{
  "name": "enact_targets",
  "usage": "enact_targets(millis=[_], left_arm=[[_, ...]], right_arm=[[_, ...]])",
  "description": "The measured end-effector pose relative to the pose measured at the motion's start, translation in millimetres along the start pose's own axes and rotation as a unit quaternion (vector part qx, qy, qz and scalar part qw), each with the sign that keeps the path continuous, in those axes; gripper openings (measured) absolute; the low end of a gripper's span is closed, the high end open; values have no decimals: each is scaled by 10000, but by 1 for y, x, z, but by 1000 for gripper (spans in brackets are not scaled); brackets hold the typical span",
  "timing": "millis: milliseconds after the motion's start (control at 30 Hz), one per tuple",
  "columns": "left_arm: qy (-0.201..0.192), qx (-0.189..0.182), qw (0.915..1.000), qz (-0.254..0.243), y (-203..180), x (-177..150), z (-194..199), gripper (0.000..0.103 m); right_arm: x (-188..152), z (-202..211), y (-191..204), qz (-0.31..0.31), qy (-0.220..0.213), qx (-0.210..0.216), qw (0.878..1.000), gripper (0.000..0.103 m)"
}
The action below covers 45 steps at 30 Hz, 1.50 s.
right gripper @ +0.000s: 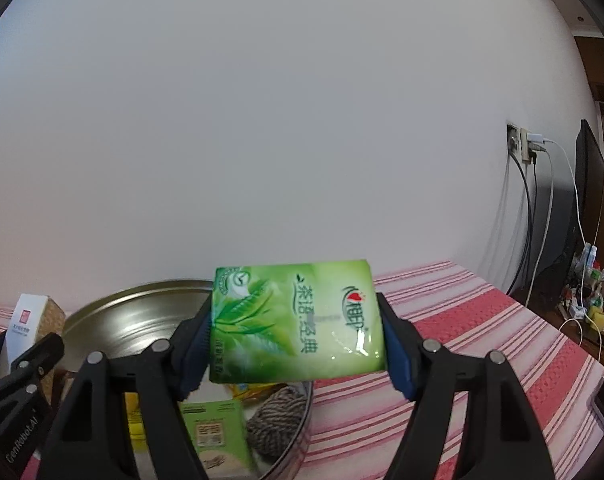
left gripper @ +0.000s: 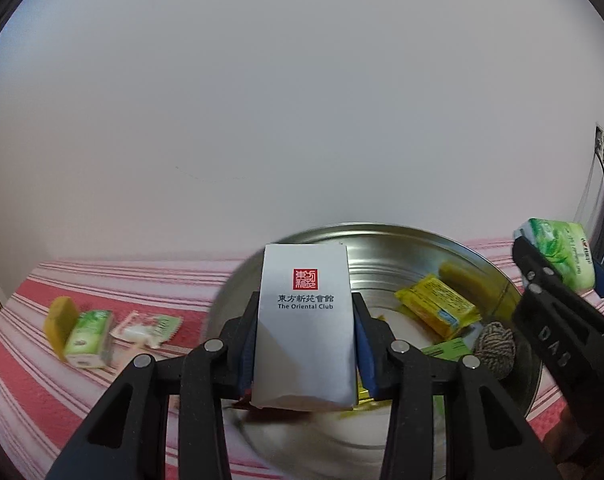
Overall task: Organize objects
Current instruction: 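Carry the white box and green tissue pack over the tin with both grippers, then open both grippers to drop the box and tissue pack into the tin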
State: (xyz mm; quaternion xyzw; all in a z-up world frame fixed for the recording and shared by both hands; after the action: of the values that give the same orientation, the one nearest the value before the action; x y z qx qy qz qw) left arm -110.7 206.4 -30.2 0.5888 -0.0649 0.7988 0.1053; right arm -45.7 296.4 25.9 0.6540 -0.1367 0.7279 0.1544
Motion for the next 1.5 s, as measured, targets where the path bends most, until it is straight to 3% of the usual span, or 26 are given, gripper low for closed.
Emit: enact_targets(millis=[500,933,1033,1133,1167,1200,1233,1333,1500], left_arm=[[495,40,9987,-119,-3,-24,-23,43],[423,98,9987,-262,-9,-24,-19,44],[298,165,9991,-246,-2,-19,-14,53],[118,205,9997,70,13,-9,-4,80],[33,191,9996,218,19,-5,0,95],[-60,181,9993,329,23,-2,4,99],[-151,197,9989,387,26,1,7,99],[-277,221,9989,313,29,7,17,99],[-243,236,9992,210,29,1,17,99]], right_arm=[[-25,-41,-4,64,804,221,9965,73],[-22,-47,4,357,872,450,9945,76],[-21,-46,6,302,904,563,9939,77],[-15,-46,4,77,956,855,9917,83],[-13,-45,1,-79,954,957,9908,86],[-9,-45,-4,-347,936,1094,9890,95],[-3,-43,-10,-785,880,1350,9838,103],[12,-36,-24,-1728,738,1807,9654,103],[15,-35,-42,-2023,667,1508,9653,103]])
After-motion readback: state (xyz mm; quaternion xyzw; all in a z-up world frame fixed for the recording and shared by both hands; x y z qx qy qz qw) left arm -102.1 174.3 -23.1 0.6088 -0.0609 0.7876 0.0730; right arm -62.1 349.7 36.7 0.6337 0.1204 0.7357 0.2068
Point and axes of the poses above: each gripper's, at about its wrist camera, not at the fingertips, and z roughly against the way its jaws point, y to its left, x to its top, the point moved 8 cm from there along -z, roughly the way its jaws point, and after that the axes turned 12 degrees about -y, right-handed, at the moved point
